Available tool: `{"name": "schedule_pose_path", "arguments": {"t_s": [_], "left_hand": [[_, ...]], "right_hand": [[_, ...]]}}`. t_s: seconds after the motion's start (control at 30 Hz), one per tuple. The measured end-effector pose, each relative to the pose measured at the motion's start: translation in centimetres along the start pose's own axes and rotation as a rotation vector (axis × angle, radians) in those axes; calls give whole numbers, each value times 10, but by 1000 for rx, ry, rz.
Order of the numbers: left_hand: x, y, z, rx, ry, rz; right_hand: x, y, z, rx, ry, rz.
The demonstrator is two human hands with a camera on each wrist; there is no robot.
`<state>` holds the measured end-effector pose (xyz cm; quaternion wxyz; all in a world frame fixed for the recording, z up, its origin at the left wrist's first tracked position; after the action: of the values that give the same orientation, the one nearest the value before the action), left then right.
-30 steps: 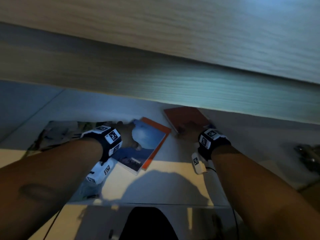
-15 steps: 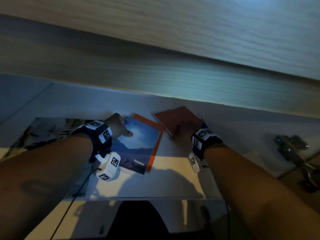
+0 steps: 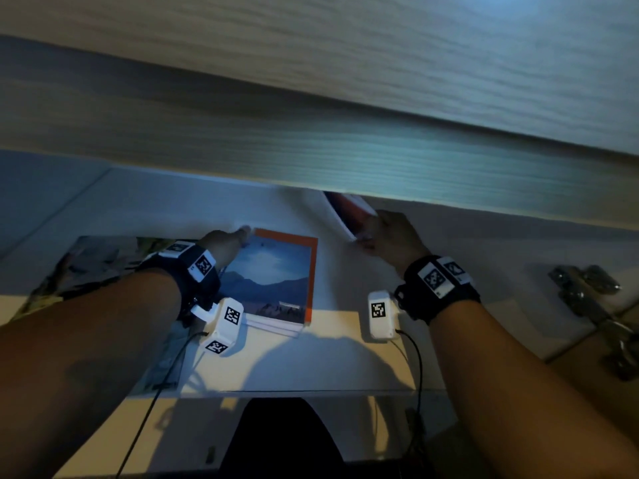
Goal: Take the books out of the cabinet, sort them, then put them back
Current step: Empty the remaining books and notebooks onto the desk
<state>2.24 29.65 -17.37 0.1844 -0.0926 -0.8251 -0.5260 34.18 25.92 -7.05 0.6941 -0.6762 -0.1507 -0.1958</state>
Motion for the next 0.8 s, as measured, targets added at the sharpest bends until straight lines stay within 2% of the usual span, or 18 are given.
{"name": "schedule_pose_path", "arguments": {"t_s": [0.07, 0.13, 0.2, 0.23, 0.33, 0.43, 0.5, 0.63, 0.77, 0.8], "left_hand": [[3, -2, 1, -33, -4, -135], [8, -7, -4, -2, -11, -268], [6, -10, -10, 27, -40, -278], [5, -8, -11, -2, -46, -211], [0, -1, -21, -68, -68, 40], [2, 3, -26, -105, -101, 59], [12, 3, -39, -136, -144, 25], [75, -14, -63, -178, -99, -218], [157, -63, -77, -92, 97, -230], [168, -72, -86, -64, 100, -220]], "right_hand": [[-21, -9, -13, 26, -140, 127], [-50, -6, -27, 39, -376, 10], [-75, 1, -41, -2, -581, -106], [-80, 0, -48, -24, -588, -100], [-89, 6, -48, -31, -492, -5], [-112, 6, -56, -149, -511, 271], [-119, -1, -62, -181, -504, 329], [-141, -23, -67, -192, -460, 448], [-214, -32, -86, -156, -609, 290], [-232, -32, -92, -147, -643, 232]]}}
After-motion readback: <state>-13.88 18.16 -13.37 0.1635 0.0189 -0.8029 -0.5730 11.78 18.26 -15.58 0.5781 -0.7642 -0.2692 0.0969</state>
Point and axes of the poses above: each hand's wrist, its own z-axis towards the middle knuckle, its own x-axis out of the back of the hand, y = z × x, the point moved 8 cm from there along z, towards the middle knuckle
